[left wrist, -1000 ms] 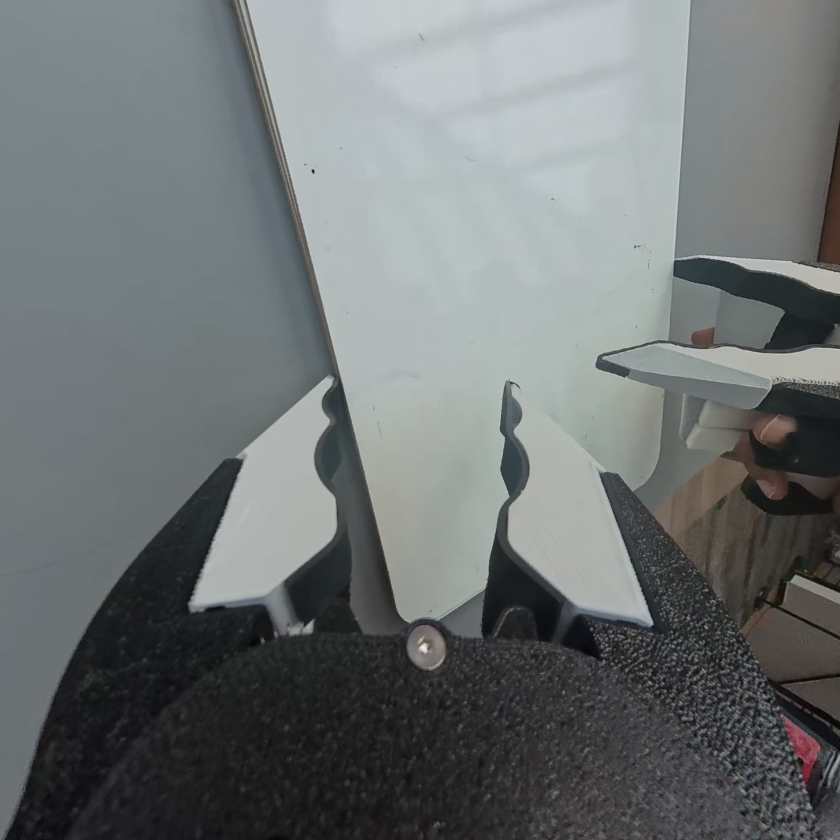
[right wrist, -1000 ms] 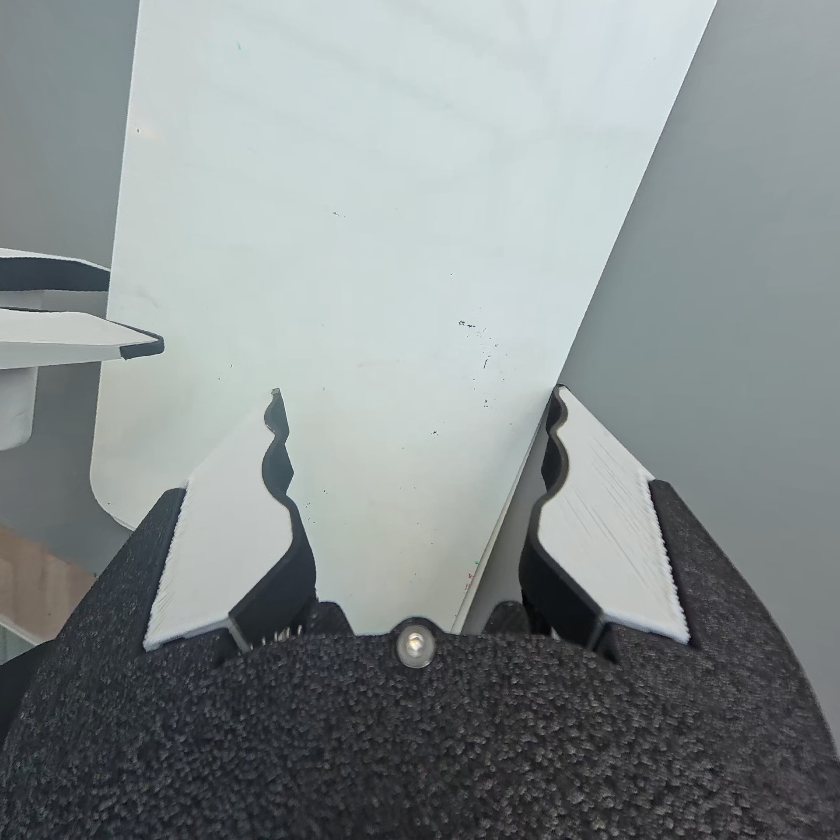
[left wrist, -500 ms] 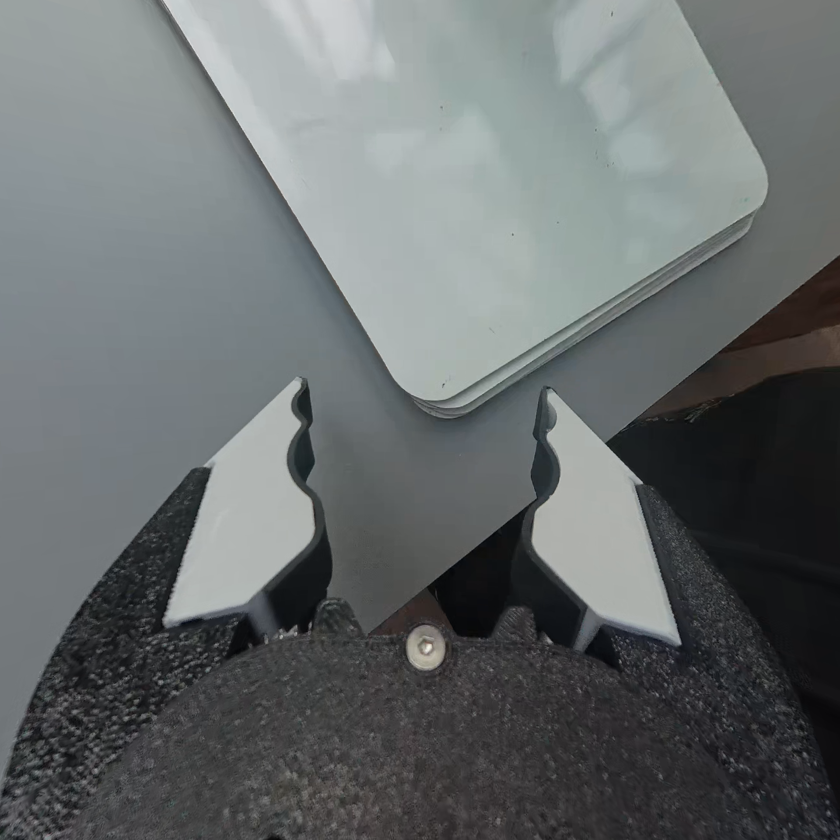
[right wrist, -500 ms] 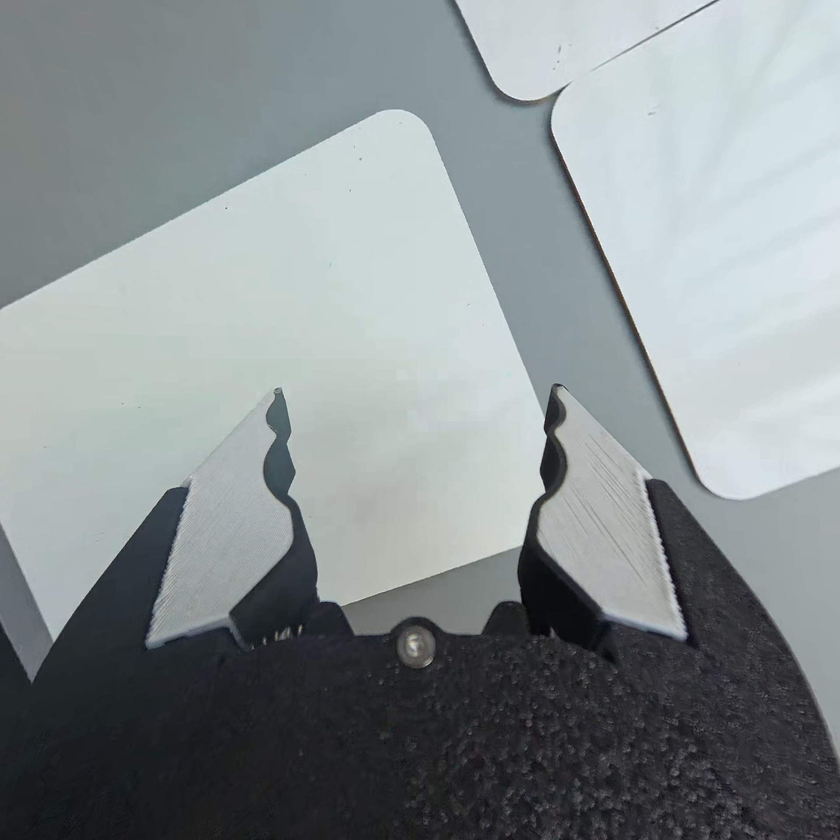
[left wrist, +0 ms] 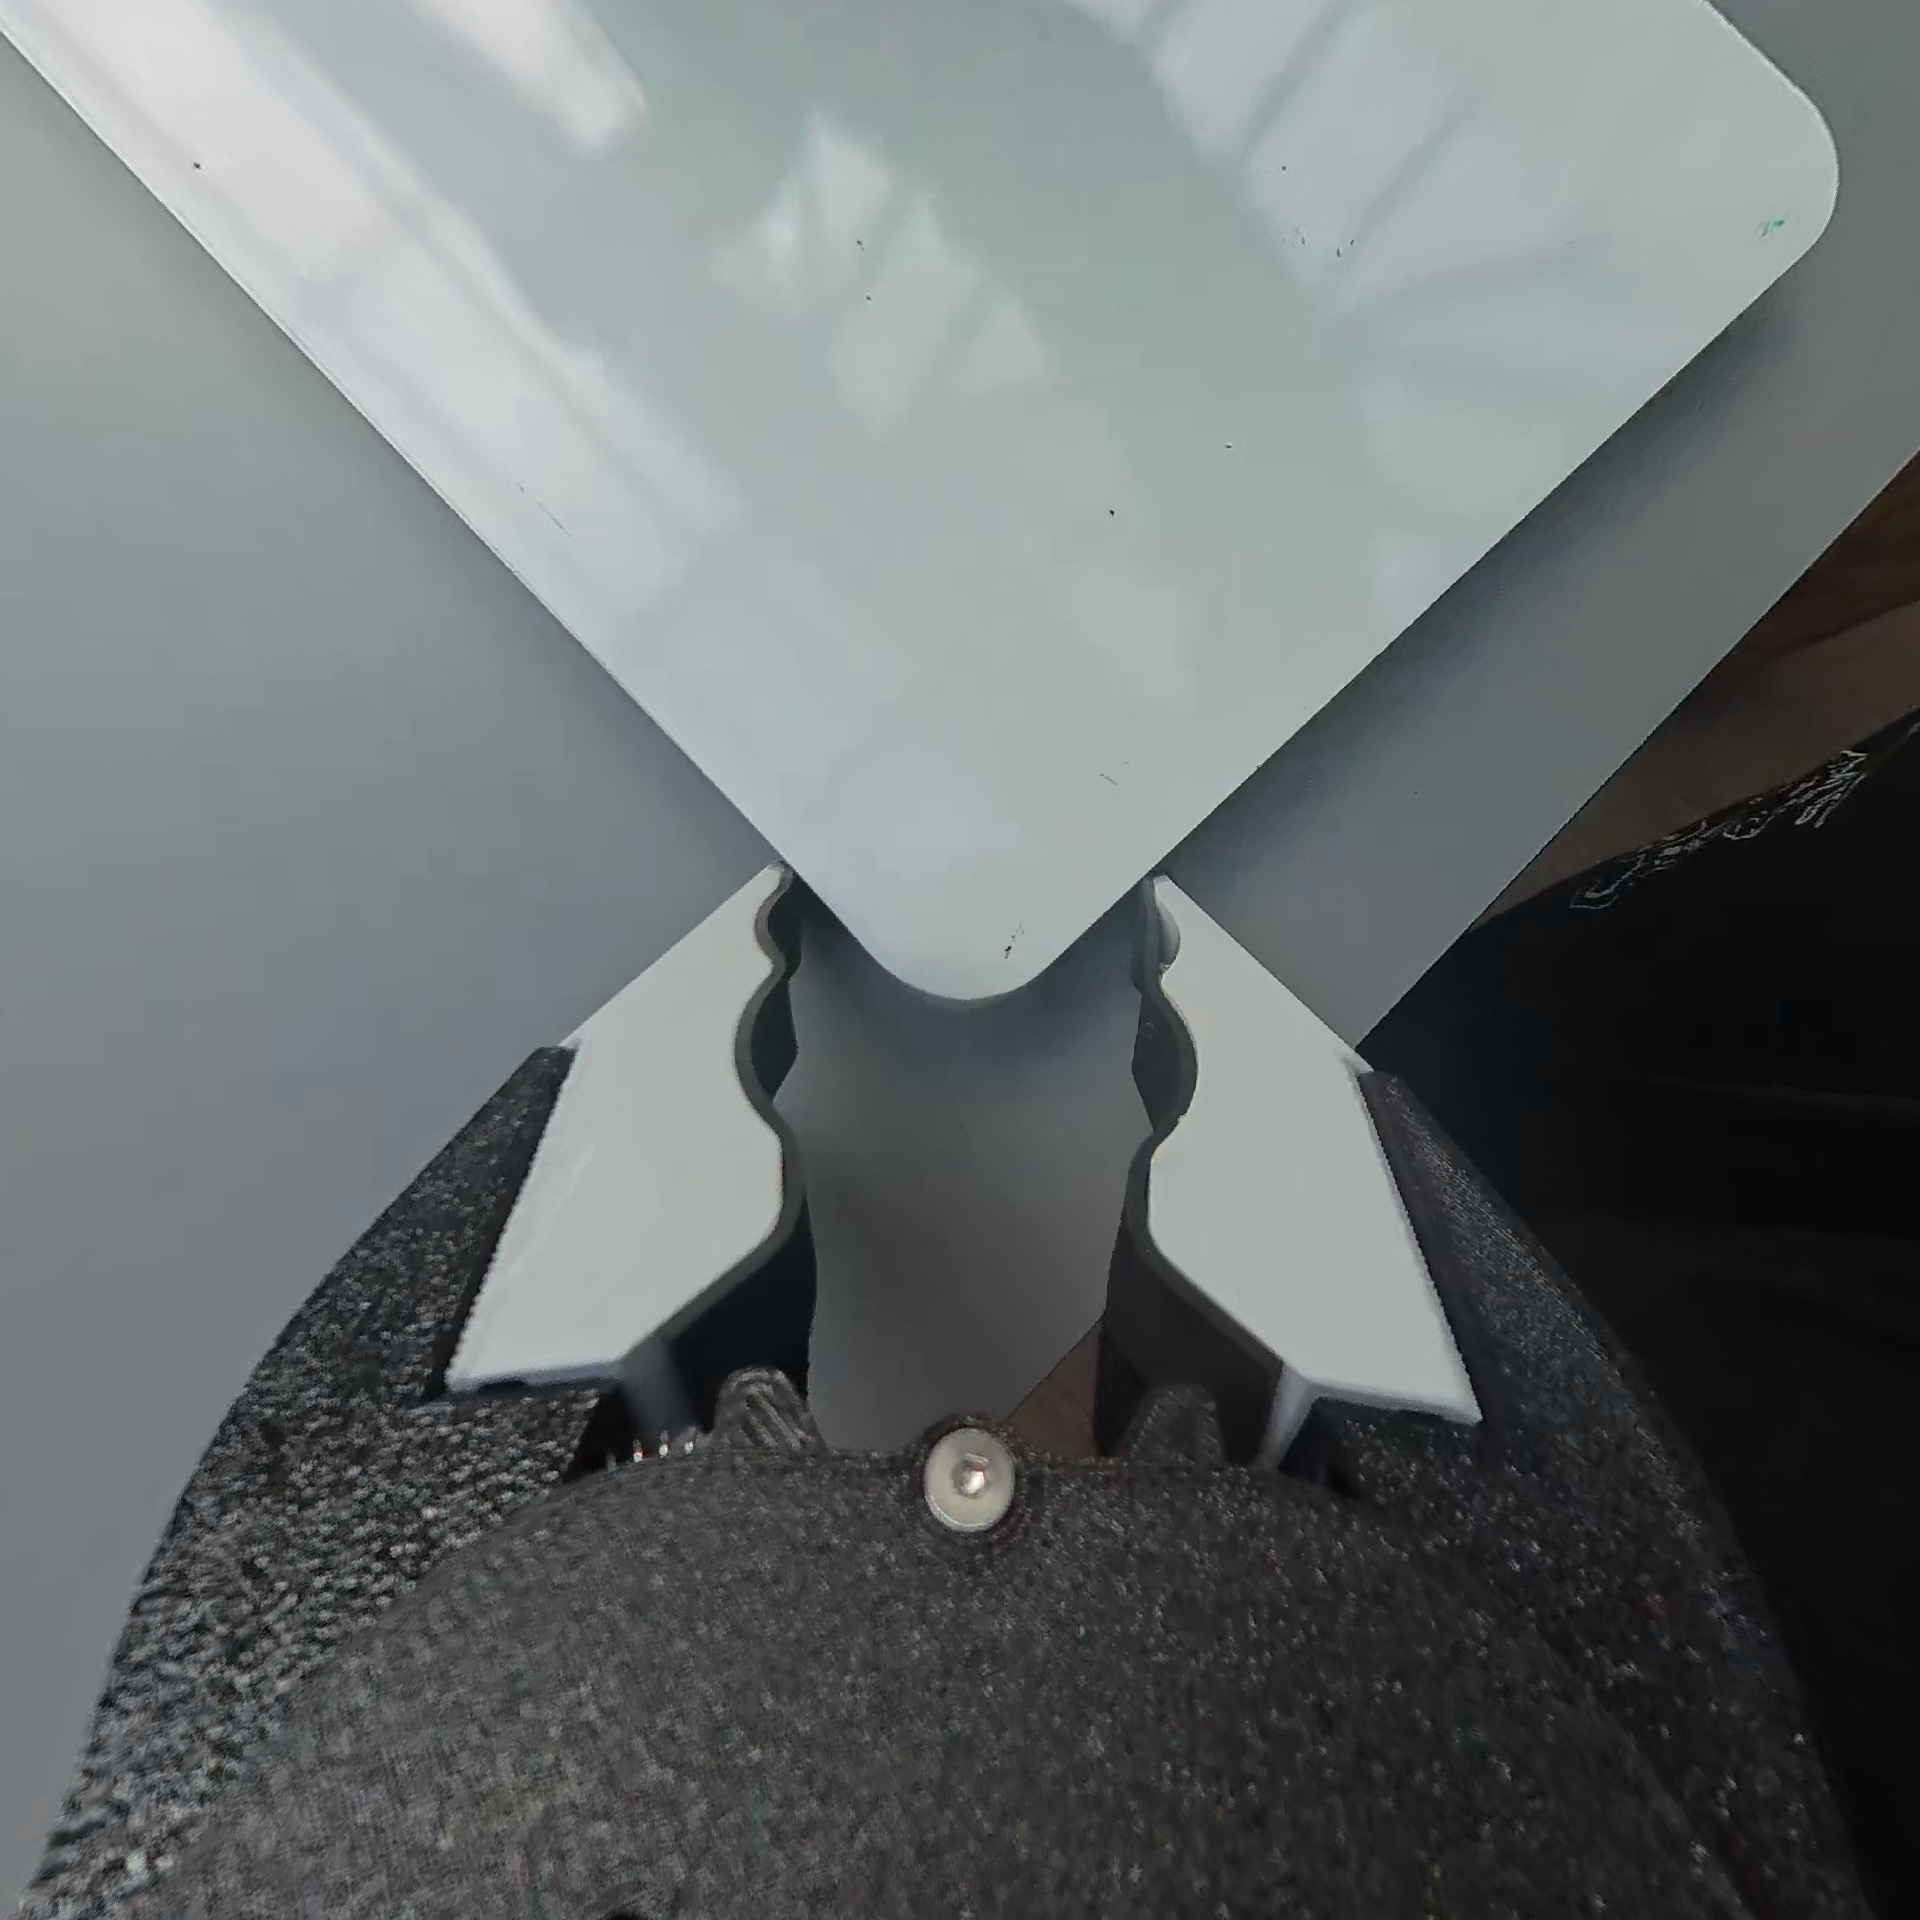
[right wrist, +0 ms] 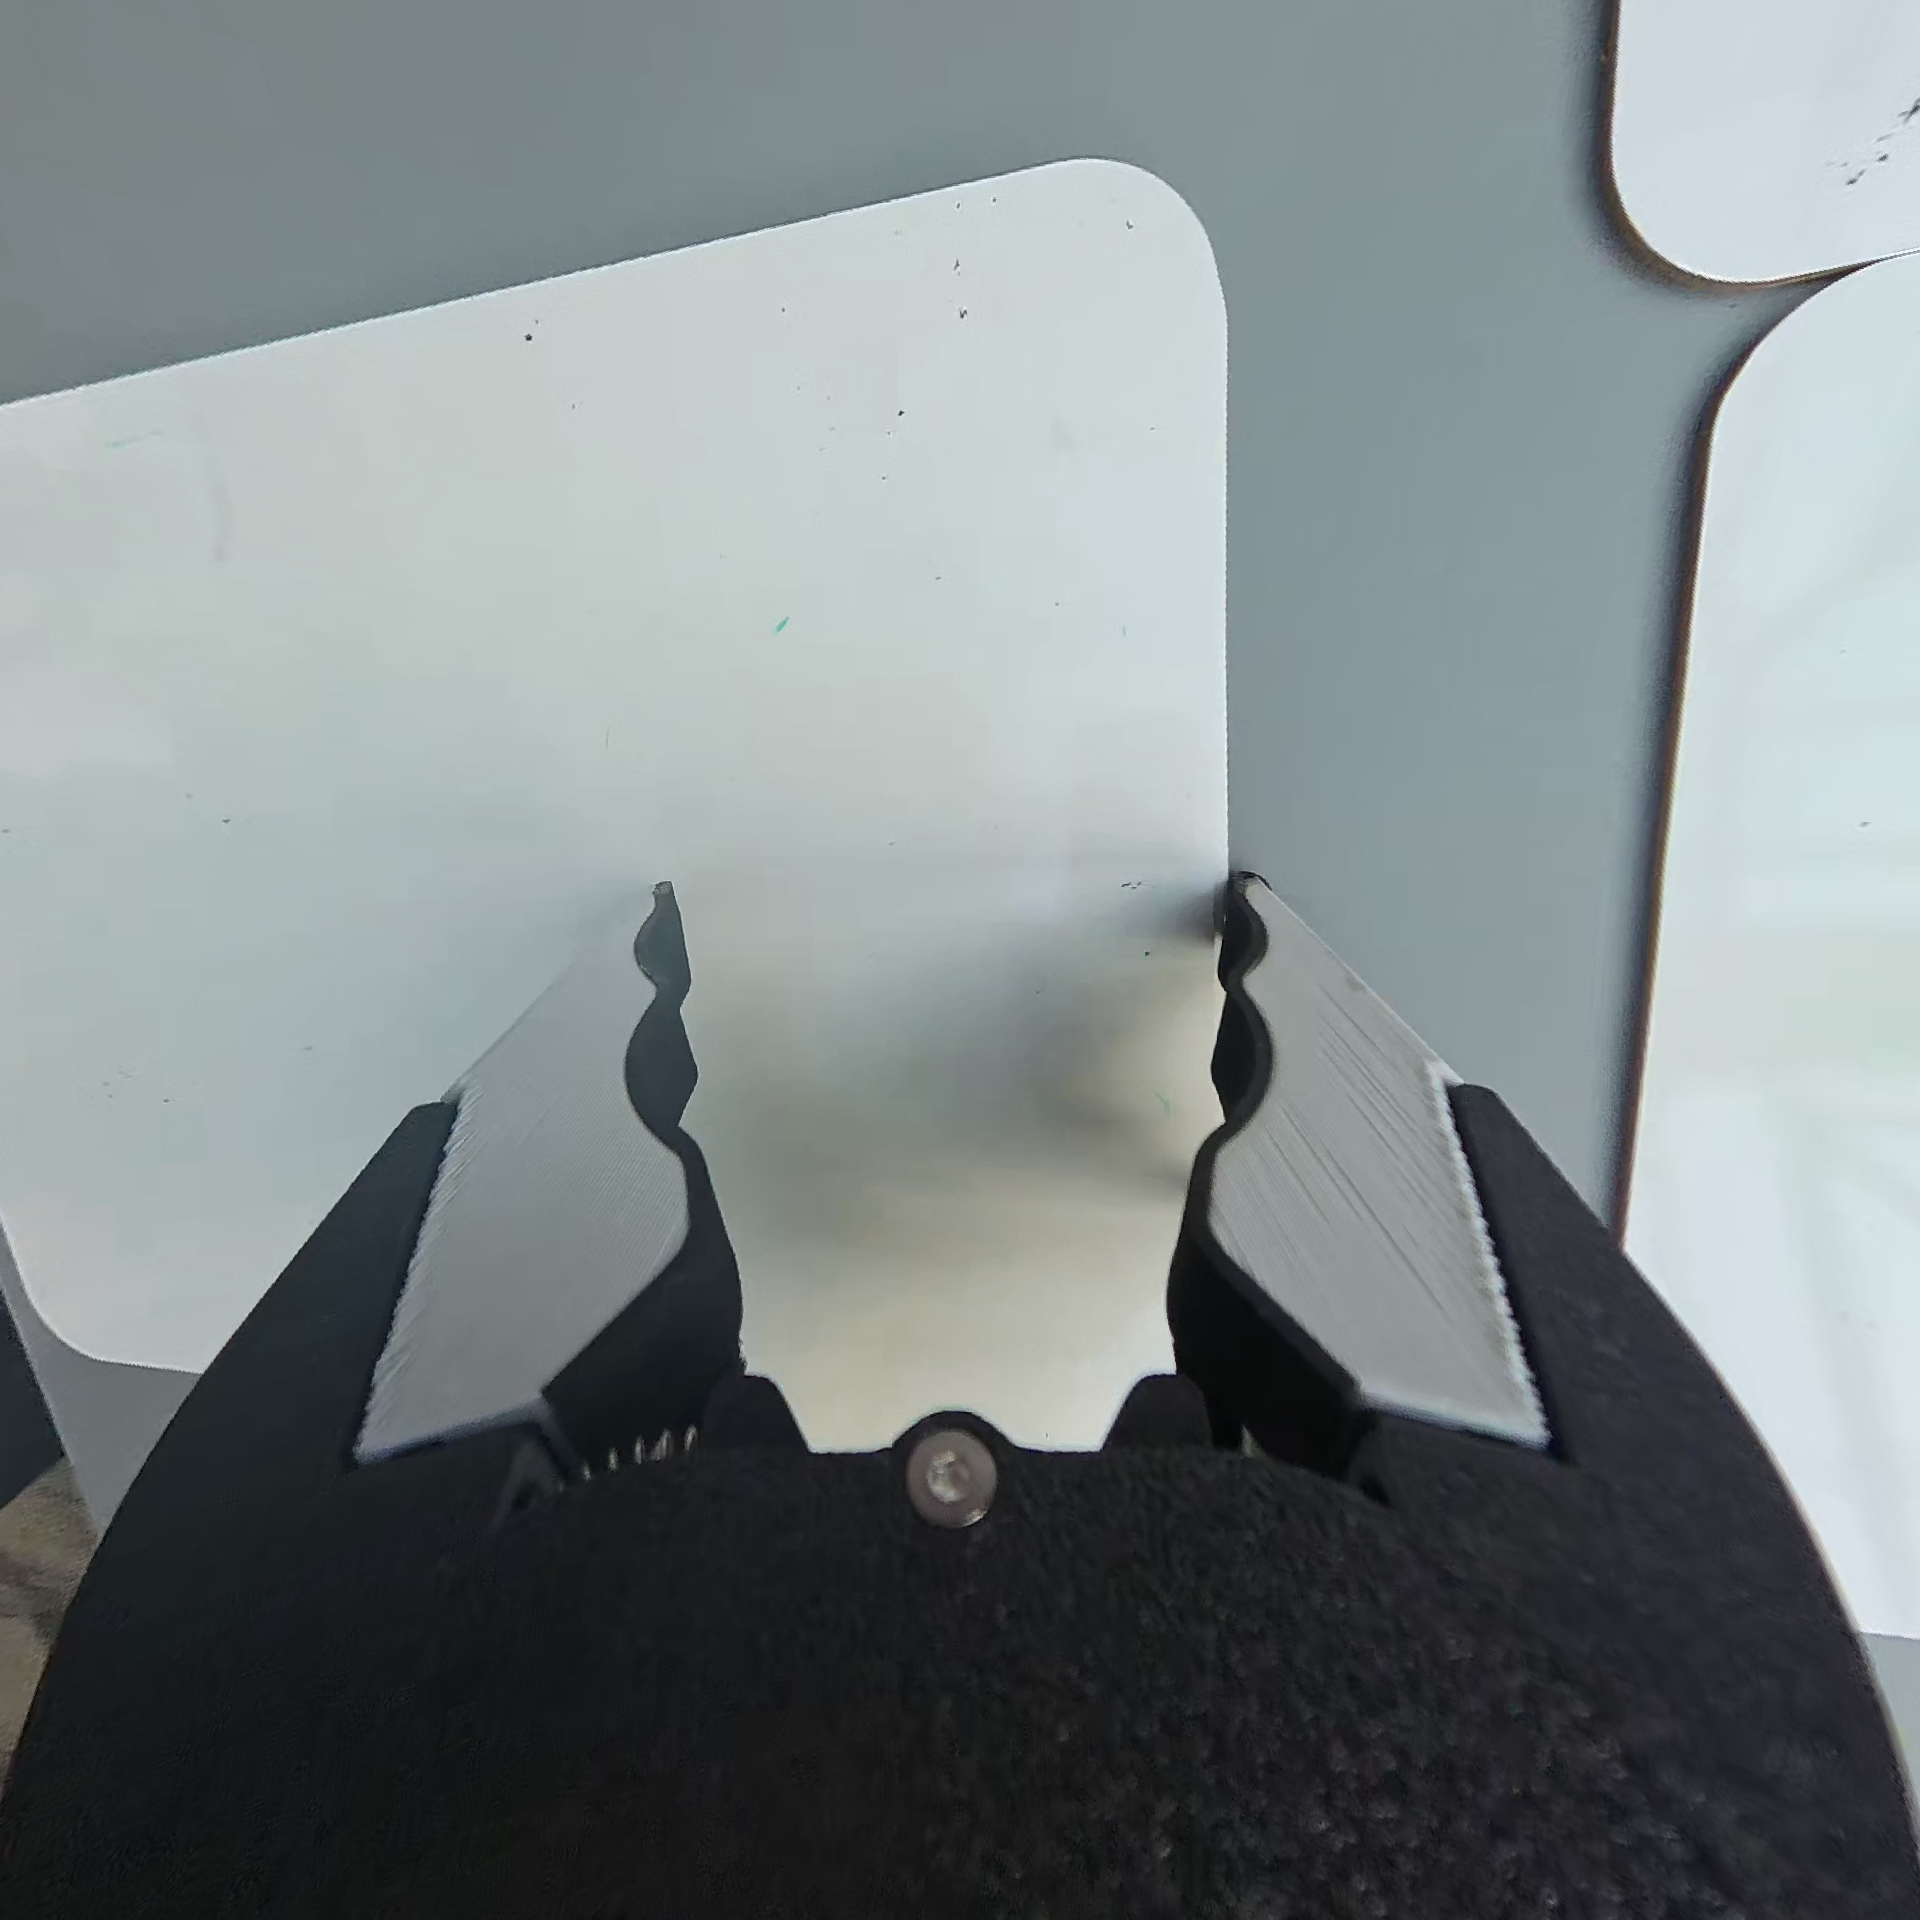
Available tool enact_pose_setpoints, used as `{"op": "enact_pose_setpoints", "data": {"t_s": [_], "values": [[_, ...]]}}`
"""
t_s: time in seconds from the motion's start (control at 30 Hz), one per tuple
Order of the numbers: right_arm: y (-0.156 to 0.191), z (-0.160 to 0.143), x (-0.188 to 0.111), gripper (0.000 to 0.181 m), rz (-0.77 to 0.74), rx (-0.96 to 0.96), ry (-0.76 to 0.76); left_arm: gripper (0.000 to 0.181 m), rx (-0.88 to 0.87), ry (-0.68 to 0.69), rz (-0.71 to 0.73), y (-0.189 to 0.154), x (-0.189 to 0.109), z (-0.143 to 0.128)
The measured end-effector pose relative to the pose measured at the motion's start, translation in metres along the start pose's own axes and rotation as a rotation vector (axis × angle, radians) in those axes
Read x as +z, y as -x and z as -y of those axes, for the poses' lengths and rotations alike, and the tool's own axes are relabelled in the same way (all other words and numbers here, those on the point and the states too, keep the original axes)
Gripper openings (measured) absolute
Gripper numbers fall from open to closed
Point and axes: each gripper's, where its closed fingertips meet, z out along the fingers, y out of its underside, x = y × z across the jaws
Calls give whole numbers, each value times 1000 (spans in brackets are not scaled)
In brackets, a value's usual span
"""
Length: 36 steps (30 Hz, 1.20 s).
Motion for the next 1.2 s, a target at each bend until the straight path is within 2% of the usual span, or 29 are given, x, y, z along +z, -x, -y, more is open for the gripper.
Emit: {"op": "enact_pose_setpoints", "data": {"t_s": [0.33, 0.37, 0.4, 0.47, 0.53, 0.6, 0.67, 0.73, 0.8, 0.87, 0.93, 1.03, 1.2], "values": [[-2, 3, 1, 105, -51, 64, -31, 62, 2, -3, -20, 2, 0, 0], [-7, 4, -3, 110, -88, 90, -50, 62, -13, -3, -19, 2, -2, -1], [-11, 6, -13, 113, -121, 131, -99, 71, -37, -8, -28, 1, -4, -2], [-5, 5, -42, 113, -156, 271, -249, 79, -143, -44, -72, 3, -15, 0], [12, -23, -66, 114, -218, 426, -344, 80, -291, -92, -110, 13, -26, 4], [42, -60, -75, 113, -266, 609, -409, 82, -436, -125, -148, 27, -28, 15], [85, -89, -67, 111, -274, 784, -460, 83, -557, -153, -180, 38, -22, 29], [131, -105, -48, 110, -277, 909, -471, 83, -602, -149, -192, 44, -10, 39], [167, -110, -28, 110, -261, 1017, -481, 81, -648, -142, -218, 43, 0, 45], [188, -105, -11, 110, -236, 1096, -488, 76, -668, -129, -225, 40, 6, 47], [191, -98, -7, 105, -262, 1108, -501, 72, -673, -119, -246, 35, 9, 50], [186, -89, -7, 112, -267, 1147, -521, 74, -654, -93, -229, 31, 12, 51], [183, -89, -7, 113, -272, 1149, -500, 70, -662, -71, -209, 31, 14, 52]]}}
